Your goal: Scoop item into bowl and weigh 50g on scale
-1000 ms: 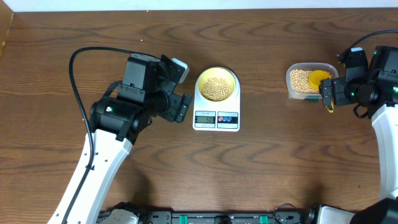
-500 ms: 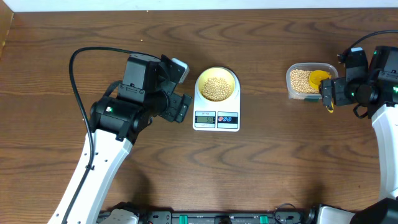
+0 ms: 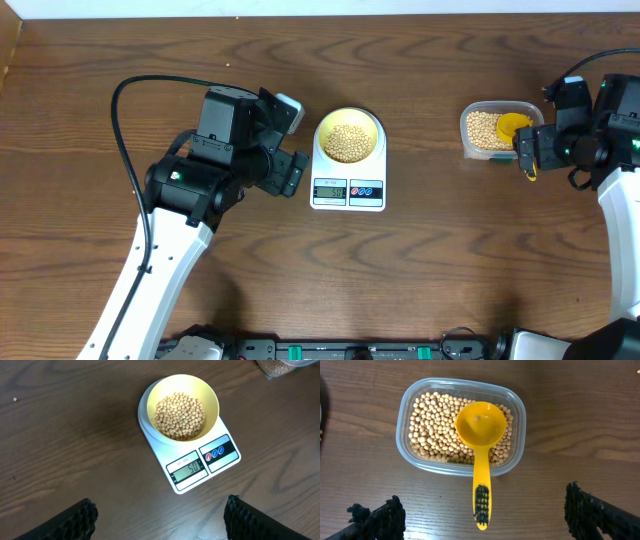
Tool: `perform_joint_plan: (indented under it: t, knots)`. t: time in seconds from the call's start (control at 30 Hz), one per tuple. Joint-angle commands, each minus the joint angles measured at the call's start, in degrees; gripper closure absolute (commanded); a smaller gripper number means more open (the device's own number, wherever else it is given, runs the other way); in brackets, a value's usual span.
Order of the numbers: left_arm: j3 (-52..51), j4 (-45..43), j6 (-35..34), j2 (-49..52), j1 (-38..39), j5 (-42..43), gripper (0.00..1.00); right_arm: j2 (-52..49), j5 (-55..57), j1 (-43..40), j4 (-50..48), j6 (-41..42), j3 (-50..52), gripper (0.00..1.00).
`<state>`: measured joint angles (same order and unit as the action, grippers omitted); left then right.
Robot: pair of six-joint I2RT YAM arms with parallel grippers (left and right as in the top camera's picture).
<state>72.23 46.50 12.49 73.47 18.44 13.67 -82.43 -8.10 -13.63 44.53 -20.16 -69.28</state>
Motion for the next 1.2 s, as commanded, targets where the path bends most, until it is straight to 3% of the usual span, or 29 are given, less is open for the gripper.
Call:
perform_joint_plan:
  t: [0.0,0.6,1.17]
  knots:
    - [-0.02,0.2,0.74,0.15,-0.22,0.7,0.17,0.35,0.07,0.22,0.09,-0.68,-0.79,0.01]
    - [-0.02,0.2,0.74,0.15,-0.22,0.7,0.17,0.94,-0.02,0.22,1.97,1.03,-0.28,0.01]
    - [-0.02,0.2,0.76,0.15,-0.22,0.7,0.17,12.94,-8.04,0.28,-1.18,2.8,1.14,0.01]
